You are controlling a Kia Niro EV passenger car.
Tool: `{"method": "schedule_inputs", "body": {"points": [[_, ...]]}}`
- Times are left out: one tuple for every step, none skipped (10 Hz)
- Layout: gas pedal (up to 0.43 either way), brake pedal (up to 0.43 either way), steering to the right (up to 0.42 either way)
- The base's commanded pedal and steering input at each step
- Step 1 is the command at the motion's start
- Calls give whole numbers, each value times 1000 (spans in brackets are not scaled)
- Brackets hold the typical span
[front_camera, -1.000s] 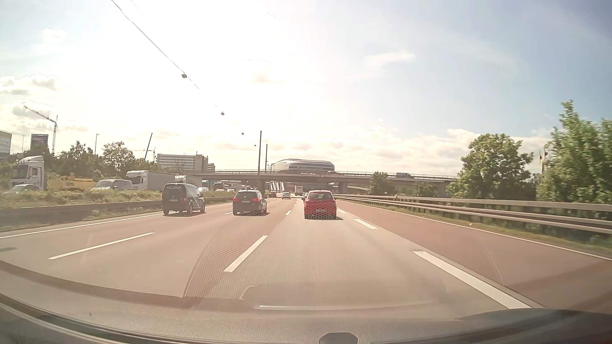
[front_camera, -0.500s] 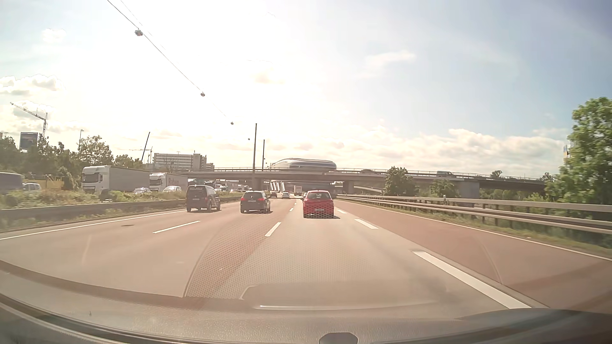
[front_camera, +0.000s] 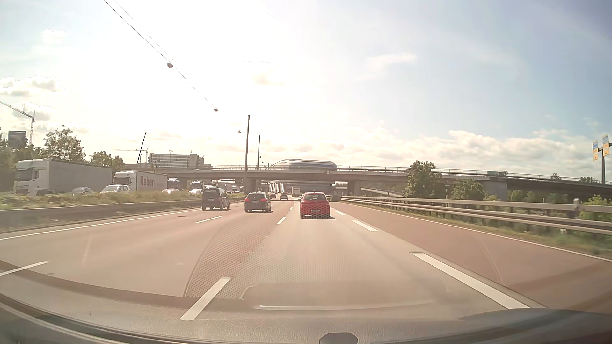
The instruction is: Follow the waypoints while adhering to traffic rules and regulations
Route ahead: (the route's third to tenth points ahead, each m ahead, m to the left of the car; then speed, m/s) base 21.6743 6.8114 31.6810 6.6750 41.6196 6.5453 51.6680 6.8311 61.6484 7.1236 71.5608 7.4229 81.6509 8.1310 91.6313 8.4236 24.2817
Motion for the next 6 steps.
{"method": "schedule_inputs", "body": {"points": [[110, 0, 2], [110, 0, 2], [118, 0, 2], [150, 0, 2], [157, 0, 2], [157, 0, 2]]}}
